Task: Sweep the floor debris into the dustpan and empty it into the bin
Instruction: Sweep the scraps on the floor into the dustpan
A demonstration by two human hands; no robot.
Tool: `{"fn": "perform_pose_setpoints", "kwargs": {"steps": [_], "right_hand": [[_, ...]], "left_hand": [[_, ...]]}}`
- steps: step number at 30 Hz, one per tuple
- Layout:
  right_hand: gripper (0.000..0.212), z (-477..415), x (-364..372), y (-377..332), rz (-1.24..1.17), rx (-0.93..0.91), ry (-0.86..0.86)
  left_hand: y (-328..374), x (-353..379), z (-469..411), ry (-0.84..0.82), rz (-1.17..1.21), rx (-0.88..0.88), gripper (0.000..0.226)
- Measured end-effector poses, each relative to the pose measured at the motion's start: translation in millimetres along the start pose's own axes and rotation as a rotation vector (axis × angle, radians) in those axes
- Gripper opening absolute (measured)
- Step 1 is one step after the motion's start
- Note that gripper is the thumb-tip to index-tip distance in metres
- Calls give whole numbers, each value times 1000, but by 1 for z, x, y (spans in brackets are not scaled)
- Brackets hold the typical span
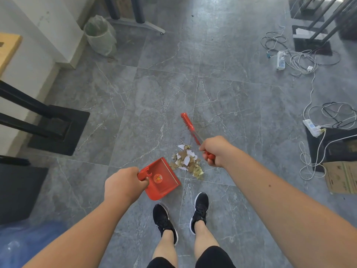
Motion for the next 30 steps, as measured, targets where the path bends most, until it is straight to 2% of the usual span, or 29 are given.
{"fn": "perform_pose_setpoints", "kwargs": {"steps": [7, 13, 20, 30], "right_hand": [[24, -37, -4, 30, 236, -25, 140], [13, -42, 4, 49, 282, -17, 175], [19, -49, 19, 62, 277, 116, 125], [27, -44, 52, 64, 349, 138, 27]], "left_hand": [[-6, 5, 1, -6, 2, -7, 36], [-21, 9, -2, -6, 27, -57, 38], [-34, 11, -3, -12, 13, -62, 36], [-40, 19, -8, -7, 38, -48, 40]]}}
Point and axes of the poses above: each hand's wrist, its own z-axis away from the middle knuckle, its own x-axis out of the palm, y = z × x, the point moved 5 cm from there along -z, towards the middle knuckle, and after that the axes turned 2 degrees about -z, right-handed, at the moved point
